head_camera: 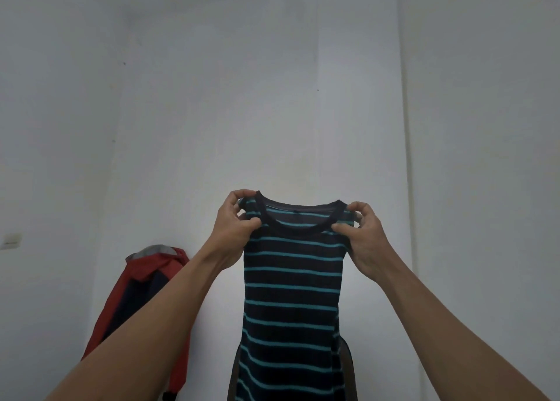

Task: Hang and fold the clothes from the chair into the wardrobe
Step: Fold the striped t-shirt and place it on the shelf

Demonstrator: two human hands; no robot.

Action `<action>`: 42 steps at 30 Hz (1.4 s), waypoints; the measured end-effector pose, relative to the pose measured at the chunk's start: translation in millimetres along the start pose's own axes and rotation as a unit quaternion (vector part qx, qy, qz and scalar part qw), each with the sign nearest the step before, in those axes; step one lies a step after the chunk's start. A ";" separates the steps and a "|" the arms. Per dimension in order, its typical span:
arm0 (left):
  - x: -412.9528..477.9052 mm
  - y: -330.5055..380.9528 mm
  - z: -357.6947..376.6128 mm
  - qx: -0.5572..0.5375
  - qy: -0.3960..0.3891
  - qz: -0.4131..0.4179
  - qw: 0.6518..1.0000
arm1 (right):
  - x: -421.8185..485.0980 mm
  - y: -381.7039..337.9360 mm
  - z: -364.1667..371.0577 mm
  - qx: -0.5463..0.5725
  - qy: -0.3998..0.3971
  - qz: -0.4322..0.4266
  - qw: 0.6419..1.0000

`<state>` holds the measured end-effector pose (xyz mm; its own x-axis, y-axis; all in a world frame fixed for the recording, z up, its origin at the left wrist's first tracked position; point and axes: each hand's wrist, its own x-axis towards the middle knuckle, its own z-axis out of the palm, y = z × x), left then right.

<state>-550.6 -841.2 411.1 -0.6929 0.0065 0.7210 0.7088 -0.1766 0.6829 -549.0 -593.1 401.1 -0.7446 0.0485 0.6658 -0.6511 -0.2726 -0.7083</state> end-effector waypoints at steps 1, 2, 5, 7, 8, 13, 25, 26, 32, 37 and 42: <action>0.4 -0.8 -0.4 -0.007 0.012 -0.004 1.000 | 0.7 0.9 -0.1 0.017 0.013 0.002 1.000; 1.0 -1.0 -0.9 -0.017 0.023 -0.012 1.000 | 1.2 1.4 -0.5 0.039 0.028 0.007 0.999; 4.5 0.3 -4.0 -0.054 0.056 -0.053 0.996 | 1.5 1.5 -0.7 0.116 0.059 0.042 0.991; 5.7 1.4 -5.5 -0.076 0.074 -0.071 0.992 | 0.7 2.2 -0.3 0.151 0.054 0.071 0.984; 5.7 1.6 -5.8 -0.097 0.075 -0.075 0.990 | 0.0 2.4 0.9 0.168 0.043 0.081 0.981; 2.6 1.8 -7.8 -0.116 0.080 -0.108 0.984 | 1.4 0.7 5.1 0.167 -0.003 0.108 0.980; -15.8 -0.7 -23.9 -0.076 0.021 -0.109 0.991 | -4.9 -5.7 6.4 -0.052 -0.079 0.117 0.989; -15.8 -2.2 -25.0 -0.087 0.019 -0.106 0.990 | -5.1 -3.6 7.8 -0.054 -0.080 0.115 0.989; -15.3 -15.9 -29.8 -0.132 0.020 -0.100 0.986 | 1.3 11.0 14.9 0.048 -0.054 0.115 0.991; -14.5 -27.9 -38.7 0.059 0.027 -0.124 0.990 | -1.9 24.6 19.6 -0.084 -0.031 0.099 0.991; -19.9 -41.5 -54.4 0.125 -0.024 -0.278 0.952 | -12.2 31.8 20.1 -0.256 -0.067 0.210 0.941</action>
<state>-573.4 -887.5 362.0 -0.9678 0.0765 0.2399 0.2472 0.1073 0.9630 -557.7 -621.7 375.2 -0.9490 -0.0905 0.3020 -0.3152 0.2595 -0.9129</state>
